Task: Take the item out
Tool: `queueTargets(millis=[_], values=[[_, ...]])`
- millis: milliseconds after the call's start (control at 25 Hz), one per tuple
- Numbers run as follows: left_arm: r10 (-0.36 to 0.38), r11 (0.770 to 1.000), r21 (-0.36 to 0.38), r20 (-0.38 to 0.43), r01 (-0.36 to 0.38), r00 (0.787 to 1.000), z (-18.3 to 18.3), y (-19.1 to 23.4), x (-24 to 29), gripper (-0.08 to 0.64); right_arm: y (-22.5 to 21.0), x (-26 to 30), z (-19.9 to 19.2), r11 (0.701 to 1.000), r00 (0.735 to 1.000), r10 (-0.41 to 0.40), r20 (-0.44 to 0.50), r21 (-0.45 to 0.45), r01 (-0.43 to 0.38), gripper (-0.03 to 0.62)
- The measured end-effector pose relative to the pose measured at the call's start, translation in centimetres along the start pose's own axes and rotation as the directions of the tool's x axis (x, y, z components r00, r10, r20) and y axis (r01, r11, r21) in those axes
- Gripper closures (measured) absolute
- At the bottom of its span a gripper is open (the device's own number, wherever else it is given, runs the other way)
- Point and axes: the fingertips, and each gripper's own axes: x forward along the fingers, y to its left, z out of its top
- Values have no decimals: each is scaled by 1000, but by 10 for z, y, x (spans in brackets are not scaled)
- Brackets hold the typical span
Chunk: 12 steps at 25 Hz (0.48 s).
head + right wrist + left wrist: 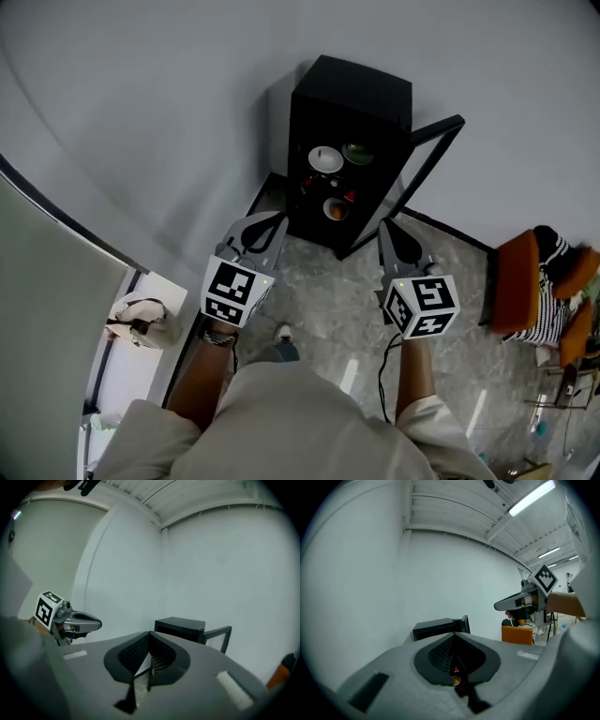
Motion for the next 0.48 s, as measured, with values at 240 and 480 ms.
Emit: queueTargets(millis=[240,480], values=[[-23,1000,-4,-5,23,1000,-7,34,45,555,-23,50,-4,999,998,-34,-48,-26,33,586],[-47,999,-12,-14,47,999,-11,59,84,555,-42,92,-5,999,996,-46,-70,-23,44,586]])
